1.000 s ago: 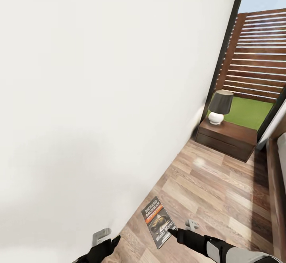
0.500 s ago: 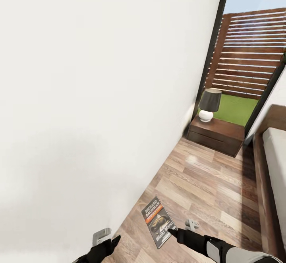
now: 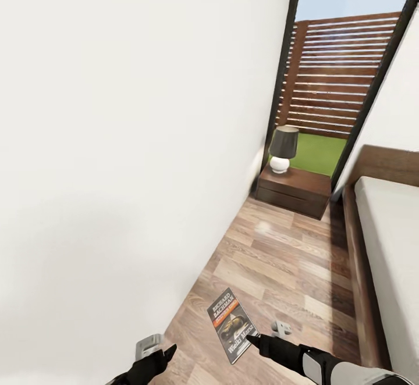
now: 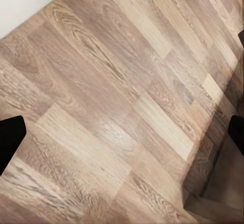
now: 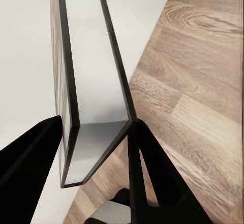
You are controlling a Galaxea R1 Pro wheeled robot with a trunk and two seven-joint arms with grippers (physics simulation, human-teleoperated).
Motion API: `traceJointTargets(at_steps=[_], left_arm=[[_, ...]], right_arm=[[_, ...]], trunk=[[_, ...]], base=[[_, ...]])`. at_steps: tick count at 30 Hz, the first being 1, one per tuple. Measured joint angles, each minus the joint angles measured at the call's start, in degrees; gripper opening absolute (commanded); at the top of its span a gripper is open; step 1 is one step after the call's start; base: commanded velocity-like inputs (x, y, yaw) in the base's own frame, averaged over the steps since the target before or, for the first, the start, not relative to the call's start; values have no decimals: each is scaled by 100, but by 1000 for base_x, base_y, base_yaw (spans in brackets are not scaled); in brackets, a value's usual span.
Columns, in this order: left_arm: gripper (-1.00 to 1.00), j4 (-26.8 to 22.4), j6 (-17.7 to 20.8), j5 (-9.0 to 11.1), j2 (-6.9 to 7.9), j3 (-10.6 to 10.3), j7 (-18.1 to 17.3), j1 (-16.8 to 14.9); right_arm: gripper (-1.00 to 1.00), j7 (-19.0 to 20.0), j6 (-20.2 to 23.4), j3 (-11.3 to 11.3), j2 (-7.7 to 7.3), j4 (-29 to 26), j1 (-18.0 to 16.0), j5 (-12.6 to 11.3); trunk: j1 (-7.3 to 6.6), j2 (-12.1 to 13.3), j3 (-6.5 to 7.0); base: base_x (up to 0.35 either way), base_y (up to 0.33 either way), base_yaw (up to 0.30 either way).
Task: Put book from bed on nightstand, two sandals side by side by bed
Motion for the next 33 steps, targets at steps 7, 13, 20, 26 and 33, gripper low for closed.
traceJointTargets(at_steps=[7, 13, 20, 26, 33], left_arm=[[100, 0, 0, 2, 0, 0, 0, 0], [100, 0, 0, 0, 0, 0, 0, 0], [100, 0, 0, 0, 0, 0, 0, 0], [100, 0, 0, 0, 0, 0, -1, 0], [100, 0, 0, -1, 1, 0, -2, 1]], right_arm=[[-100, 0, -1, 2, 0, 0, 0, -3], [-100, 1, 3, 2, 0, 0, 0, -2], [-100, 2, -1, -12, 0, -1, 0, -4], [-100, 1, 0, -6, 1, 1, -1, -4], [-100, 0, 0, -7, 1, 2, -2, -4]], trunk=[[0, 0, -15], [0, 0, -29], [0, 0, -44], [-2, -1, -57], [-2, -1, -62]], base=[[0, 0, -221], [0, 0, -217], [5, -5, -199], [179, -156, -178], [221, -192, -43]])
